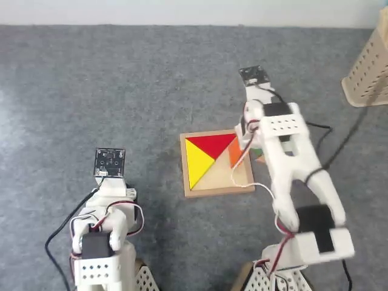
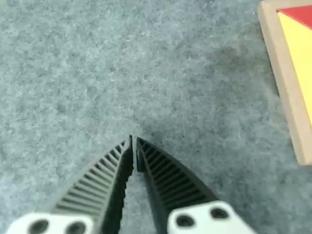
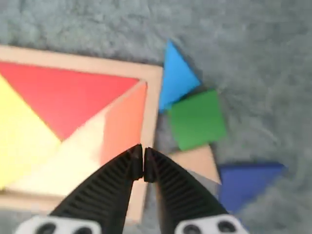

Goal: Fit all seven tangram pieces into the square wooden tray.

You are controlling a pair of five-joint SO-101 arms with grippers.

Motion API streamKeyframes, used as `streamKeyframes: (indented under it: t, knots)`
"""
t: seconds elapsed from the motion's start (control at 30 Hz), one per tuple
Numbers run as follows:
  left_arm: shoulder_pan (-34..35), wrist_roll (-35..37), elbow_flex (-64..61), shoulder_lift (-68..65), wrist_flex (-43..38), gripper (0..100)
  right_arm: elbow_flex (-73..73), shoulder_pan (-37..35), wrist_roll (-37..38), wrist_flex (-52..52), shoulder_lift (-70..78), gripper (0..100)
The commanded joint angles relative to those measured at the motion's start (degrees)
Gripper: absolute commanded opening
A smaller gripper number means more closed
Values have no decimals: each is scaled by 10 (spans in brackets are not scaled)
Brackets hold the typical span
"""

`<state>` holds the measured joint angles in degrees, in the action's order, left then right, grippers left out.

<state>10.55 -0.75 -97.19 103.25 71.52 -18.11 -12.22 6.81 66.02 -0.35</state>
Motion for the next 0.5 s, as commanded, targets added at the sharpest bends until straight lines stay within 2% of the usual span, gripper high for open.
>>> streamKeyframes:
  t: [0.0,0.2,0.33,0.47]
  knots:
    - [0,4,7,9,1,12,27,31,62,44,-77,6]
    - [0,4,7,9,1,12,17,46,103,102,-65,6]
    - [0,4,7,9,1,12,-9,48,133,51,-17,7]
    - [0,4,7,9,1,12,-11,51,214,24,26,33]
